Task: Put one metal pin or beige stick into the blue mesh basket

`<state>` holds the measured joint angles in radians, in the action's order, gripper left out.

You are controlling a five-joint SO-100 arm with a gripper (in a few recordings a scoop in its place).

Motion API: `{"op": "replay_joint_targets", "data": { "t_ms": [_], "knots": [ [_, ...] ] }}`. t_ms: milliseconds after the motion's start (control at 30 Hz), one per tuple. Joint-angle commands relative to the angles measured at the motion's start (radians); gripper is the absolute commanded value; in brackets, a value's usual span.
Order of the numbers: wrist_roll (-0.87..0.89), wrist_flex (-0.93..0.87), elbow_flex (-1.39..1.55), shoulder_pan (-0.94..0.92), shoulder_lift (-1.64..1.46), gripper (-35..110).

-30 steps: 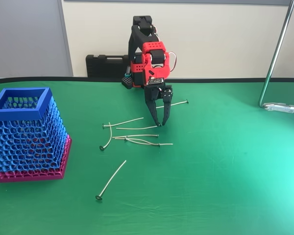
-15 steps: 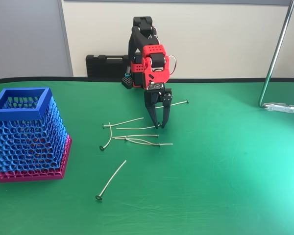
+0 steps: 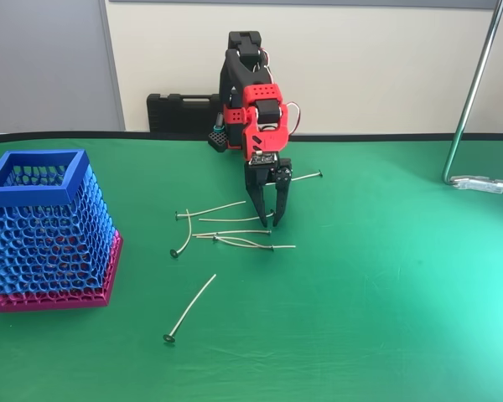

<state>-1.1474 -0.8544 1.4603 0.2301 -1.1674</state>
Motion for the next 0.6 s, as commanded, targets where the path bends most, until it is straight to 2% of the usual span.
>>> {"op": "replay_joint_targets", "data": {
  "t_ms": [0,567],
  "knots": [
    [-0.008,0.012,-0.046,-0.003,-0.005,12],
    [-0.020,0.008,-0.092,-0.002,0.044,11]
  ]
}}
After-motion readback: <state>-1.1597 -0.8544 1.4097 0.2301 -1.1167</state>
